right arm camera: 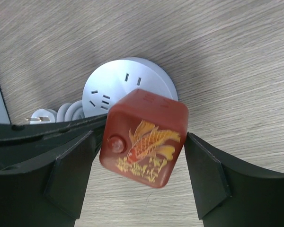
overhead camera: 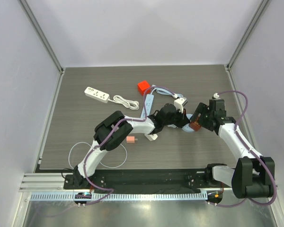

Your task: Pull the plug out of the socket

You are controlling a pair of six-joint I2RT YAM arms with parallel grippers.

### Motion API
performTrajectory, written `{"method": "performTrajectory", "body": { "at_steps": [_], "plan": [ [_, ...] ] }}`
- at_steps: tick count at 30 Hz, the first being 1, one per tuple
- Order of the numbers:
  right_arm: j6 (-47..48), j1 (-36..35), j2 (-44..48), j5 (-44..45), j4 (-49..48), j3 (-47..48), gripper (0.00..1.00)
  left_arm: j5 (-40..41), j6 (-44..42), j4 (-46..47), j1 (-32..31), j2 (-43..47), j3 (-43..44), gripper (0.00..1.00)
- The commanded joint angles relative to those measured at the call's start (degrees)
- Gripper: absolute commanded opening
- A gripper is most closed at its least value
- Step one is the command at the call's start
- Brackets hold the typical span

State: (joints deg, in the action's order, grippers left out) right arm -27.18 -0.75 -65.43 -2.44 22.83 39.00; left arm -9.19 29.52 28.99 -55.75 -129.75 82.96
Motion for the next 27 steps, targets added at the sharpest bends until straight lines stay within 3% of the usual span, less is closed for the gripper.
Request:
{"method": "performTrajectory", "body": {
  "at_steps": [1, 10, 27],
  "plan": [
    [-1.82, -0.21, -1.10, 1.12, -2.17, 1.60, 0.79, 1.19, -1.83, -5.79, 0.20, 0.29, -2.71, 0.00],
    [-6.57, -3.20, -3.48, 6.57, -1.56, 2.39, 0.66, 2.07, -1.48, -6.75, 0.20, -0.94, -1.49, 0.00],
    [-6.13, -6.19, -6.64, 12.02, 9.78, 8.81, 0.67, 2.34, -0.43, -7.37, 0.20, -1.47, -1.04, 0.00]
  ]
}}
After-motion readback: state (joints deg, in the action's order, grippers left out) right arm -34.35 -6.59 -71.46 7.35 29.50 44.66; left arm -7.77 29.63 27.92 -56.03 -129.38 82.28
